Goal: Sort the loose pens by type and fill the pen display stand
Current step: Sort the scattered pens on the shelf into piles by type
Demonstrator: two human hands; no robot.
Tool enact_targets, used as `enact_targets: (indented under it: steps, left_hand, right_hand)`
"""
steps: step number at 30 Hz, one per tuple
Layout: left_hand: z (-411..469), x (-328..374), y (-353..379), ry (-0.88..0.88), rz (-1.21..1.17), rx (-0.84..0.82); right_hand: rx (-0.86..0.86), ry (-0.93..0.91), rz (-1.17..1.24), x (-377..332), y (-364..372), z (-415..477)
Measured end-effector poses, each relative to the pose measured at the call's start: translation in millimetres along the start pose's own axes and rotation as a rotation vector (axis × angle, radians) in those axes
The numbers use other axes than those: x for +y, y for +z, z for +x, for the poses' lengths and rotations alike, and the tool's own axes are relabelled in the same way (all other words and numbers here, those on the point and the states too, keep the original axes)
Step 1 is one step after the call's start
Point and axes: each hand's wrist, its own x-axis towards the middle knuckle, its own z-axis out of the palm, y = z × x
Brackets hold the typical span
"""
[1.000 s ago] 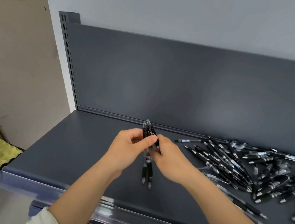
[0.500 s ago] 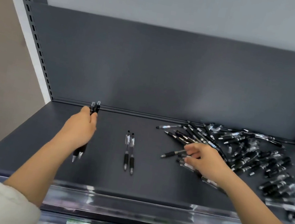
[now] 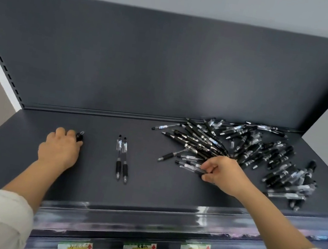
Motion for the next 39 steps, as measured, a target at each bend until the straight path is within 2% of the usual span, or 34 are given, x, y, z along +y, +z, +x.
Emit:
enact_targets:
  steps: [5, 11, 17, 20, 27, 33, 39]
  left_hand:
    - [-9.3, 11.1, -0.2, 0.035, 0.024, 0.093]
    - [-31.6, 57.0, -8.9, 0.307, -0.077, 0.245]
    - [-64.7, 130.0, -12.1, 0.643, -0.26, 0.173]
    - [-73.5, 154.1, -5.4, 0.721, -0.247, 0.096]
    - [-71.6, 173.3, 12.8, 0.678, -0.192, -0.056]
    - [-65.3, 171.8, 14.9, 0.585, -0.307, -0.048]
    - [-64.8, 158.6, 11.4, 0.578, -0.317, -0.006]
  right_hand:
    - [0.009, -0.004, 0.005, 1.9, 1.5, -0.2]
    - [0.04, 0.007, 0.022, 11.3, -8.5, -1.9]
    - [0.057, 0.036, 0.038, 21.0, -16.0, -7.9]
    - [0.047, 0.054, 0.028, 25.9, -19.2, -13.1]
    - [0.014, 0.074, -0.083, 37.1, -21.3, -25.0]
    - [0.046, 0.057, -0.153, 40.0, -17.9, -24.7]
    - [0.084, -0.096, -0.389, 38.7, -22.5, -26.6]
